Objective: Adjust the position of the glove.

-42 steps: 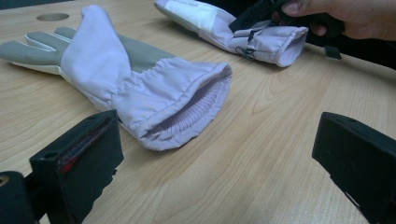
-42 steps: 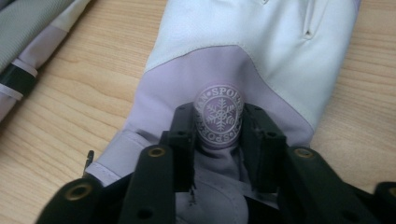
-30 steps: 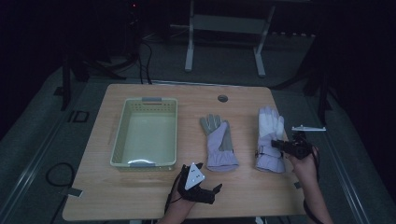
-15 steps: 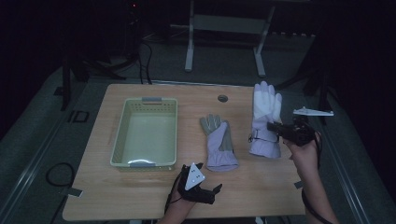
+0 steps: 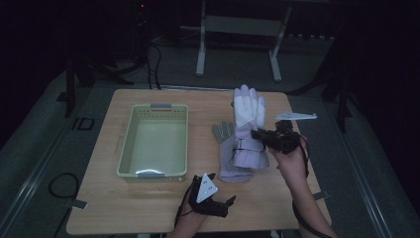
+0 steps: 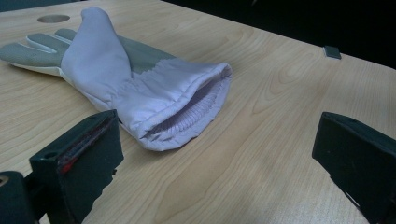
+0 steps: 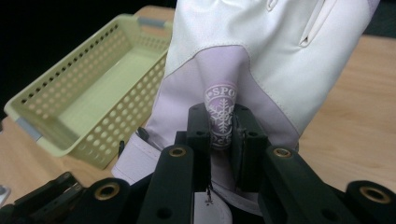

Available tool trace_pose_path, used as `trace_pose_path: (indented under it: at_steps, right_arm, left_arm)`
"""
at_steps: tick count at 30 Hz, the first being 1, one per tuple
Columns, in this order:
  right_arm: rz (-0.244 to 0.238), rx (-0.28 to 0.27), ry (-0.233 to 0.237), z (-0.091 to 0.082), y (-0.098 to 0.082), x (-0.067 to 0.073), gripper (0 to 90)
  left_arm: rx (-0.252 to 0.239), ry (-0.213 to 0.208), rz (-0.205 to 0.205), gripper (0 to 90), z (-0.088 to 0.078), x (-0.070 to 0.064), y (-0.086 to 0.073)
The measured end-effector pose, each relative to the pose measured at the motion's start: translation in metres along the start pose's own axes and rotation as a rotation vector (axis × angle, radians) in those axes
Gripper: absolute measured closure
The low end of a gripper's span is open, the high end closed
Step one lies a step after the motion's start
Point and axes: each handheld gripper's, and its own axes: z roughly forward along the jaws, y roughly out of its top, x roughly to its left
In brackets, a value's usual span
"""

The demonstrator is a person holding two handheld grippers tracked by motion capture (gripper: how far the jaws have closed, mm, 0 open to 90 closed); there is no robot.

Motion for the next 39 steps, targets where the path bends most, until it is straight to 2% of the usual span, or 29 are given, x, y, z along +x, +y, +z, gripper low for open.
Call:
trace_pose_path:
  at_steps: [3, 8, 12, 19, 22, 24, 27, 31, 34, 39]
  right_arm:
    - [0.012, 0.025, 0.026, 0.013, -0.005, 0.008, 79.4]
    - [0.010, 0.067, 0.014, 0.030, -0.011, 0.015, 79.5]
    - [0.034, 0.119, -0.019, 0.052, -0.020, 0.013, 79.5]
    - [0.035, 0.214, -0.054, 0.083, -0.034, 0.004, 79.4]
    - [0.032, 0.244, -0.083, 0.094, -0.038, 0.000, 79.0]
    - [0.031, 0.273, -0.082, 0.104, -0.043, -0.002, 78.7]
    - [0.025, 0.286, -0.083, 0.112, -0.048, -0.003, 78.2]
    - [0.028, 0.282, -0.078, 0.109, -0.049, -0.006, 78.2]
    - [0.009, 0.285, -0.104, 0.105, -0.049, -0.009, 78.2]
    - [0.030, 0.271, -0.121, 0.096, -0.053, -0.020, 77.7]
  left_arm:
    - [-0.001, 0.001, 0.004, 1.9, 0.000, 0.000, 0.000]
    - [-0.001, 0.007, 0.007, 1.9, 0.000, -0.001, 0.000]
    - [-0.002, 0.012, 0.006, 1.9, 0.000, -0.001, 0.000]
    - [0.000, 0.011, 0.006, 1.8, 0.000, -0.001, 0.000]
    - [0.000, 0.010, 0.005, 1.9, 0.000, -0.001, 0.000]
    - [-0.001, 0.010, 0.004, 1.9, 0.000, -0.001, 0.000]
    - [0.002, 0.009, 0.002, 1.9, 0.000, 0.000, 0.000]
    - [0.003, 0.009, 0.000, 1.9, 0.000, 0.000, 0.000]
    - [0.003, 0.009, 0.000, 1.9, 0.000, 0.000, 0.000]
    - [0.003, 0.009, -0.005, 1.9, 0.000, 0.000, 0.000]
